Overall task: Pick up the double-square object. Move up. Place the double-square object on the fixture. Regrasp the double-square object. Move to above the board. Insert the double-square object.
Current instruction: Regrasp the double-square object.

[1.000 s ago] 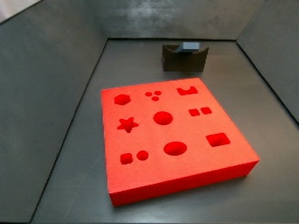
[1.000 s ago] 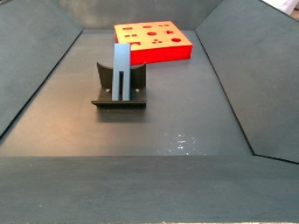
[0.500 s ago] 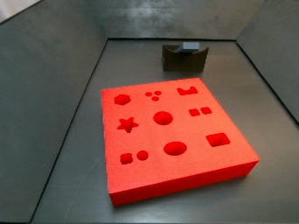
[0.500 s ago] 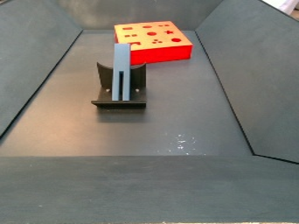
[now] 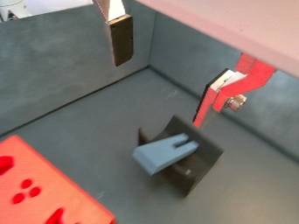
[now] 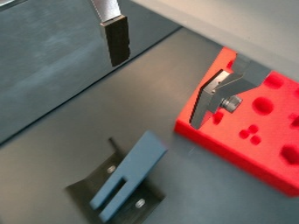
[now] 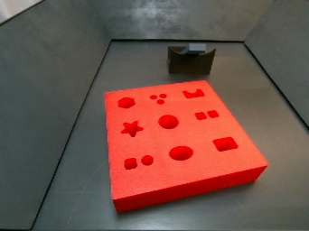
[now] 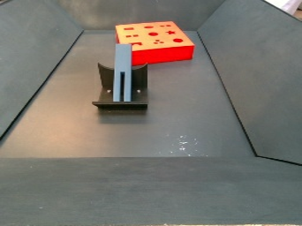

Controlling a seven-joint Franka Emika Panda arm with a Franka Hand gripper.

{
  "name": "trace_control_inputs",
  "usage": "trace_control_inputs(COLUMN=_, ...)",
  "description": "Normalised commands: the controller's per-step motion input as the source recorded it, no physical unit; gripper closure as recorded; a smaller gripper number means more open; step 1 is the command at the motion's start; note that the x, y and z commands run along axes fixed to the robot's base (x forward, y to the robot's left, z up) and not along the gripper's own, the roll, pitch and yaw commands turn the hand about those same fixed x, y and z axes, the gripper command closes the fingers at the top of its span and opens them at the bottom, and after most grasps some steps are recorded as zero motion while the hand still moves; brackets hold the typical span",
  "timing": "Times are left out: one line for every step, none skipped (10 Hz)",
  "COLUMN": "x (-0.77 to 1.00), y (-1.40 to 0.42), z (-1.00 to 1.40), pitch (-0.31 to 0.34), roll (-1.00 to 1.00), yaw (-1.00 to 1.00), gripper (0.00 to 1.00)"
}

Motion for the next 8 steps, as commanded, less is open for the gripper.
trace_control_inputs(x=0.03, y=-0.02, z=0.01, pitch=0.06, roll=1.0, yaw=0.04, gripper=0.0)
trace_control_inputs(x=0.05, y=-0.02, z=0.0, pitch=0.069, roll=1.0, yaw=0.04, gripper=0.0)
trace_control_inputs(x=0.06, y=-0.03, z=0.0, pitch=0.079, roll=1.0, yaw=0.05, gripper=0.0)
trace_control_inputs(x=0.08, y=-0.03, z=0.0, pitch=0.097, roll=1.0, yaw=0.05, gripper=0.0)
trace_control_inputs(x=0.09, y=-0.04, z=-0.01, pitch=0.114, roll=1.0, yaw=0.06, gripper=0.0)
trace_control_inputs(x=0.11, y=-0.04, z=-0.01, pitch=0.134, roll=1.0, yaw=0.07, gripper=0.0)
trace_control_inputs(x=0.12, y=-0.05, z=-0.01, pitch=0.163, roll=1.0, yaw=0.09, gripper=0.0)
trace_control_inputs(x=0.12, y=-0.05, z=-0.01, pitch=0.182, roll=1.0, yaw=0.11, gripper=0.0)
